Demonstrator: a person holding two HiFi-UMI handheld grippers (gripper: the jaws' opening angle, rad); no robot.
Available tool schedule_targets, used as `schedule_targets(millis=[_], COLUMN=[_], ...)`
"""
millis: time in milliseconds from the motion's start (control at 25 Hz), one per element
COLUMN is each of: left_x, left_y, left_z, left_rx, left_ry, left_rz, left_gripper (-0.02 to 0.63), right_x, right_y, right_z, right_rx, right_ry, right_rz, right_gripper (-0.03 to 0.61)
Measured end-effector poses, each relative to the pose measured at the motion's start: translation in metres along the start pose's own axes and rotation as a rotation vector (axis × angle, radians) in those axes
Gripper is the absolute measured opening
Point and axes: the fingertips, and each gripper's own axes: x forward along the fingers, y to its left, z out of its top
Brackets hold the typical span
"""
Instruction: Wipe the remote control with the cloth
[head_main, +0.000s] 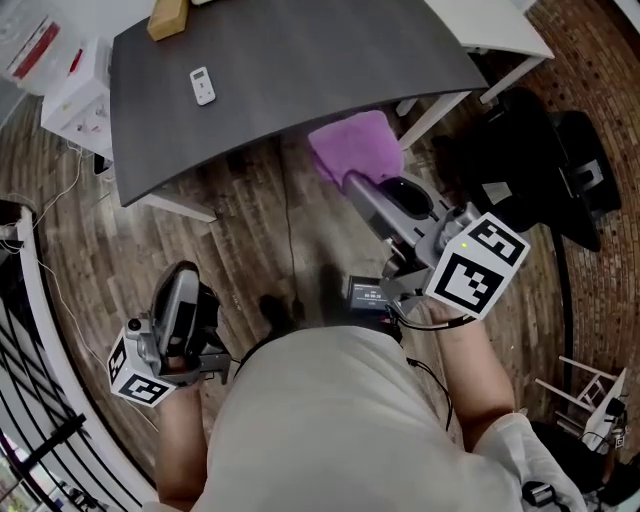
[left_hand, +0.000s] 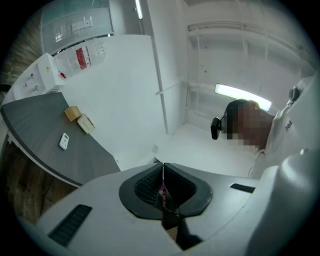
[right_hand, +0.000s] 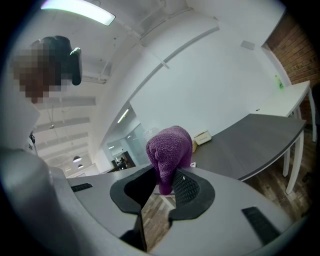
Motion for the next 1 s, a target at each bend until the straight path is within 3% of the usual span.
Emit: schedule_targets(millis=[480,1000], left_x=[-0.040,-0.023], left_y=[-0.011,-0.035], left_z=[-0.020,-0.043], left_rx=[-0.066,0.003], left_ry=[0.105,0.243], left_rz=[-0.077,-0.152], left_gripper=[0.011,0.005], right_x=[-0.002,-0.020], right_y=[0.036,0.026], right_z=[-0.030,0.003], right_rx=[0.010,0.013], right_ry=[0.003,-0.077], right_rz=[-0.055,-0.079], right_gripper=[0.097,0.095])
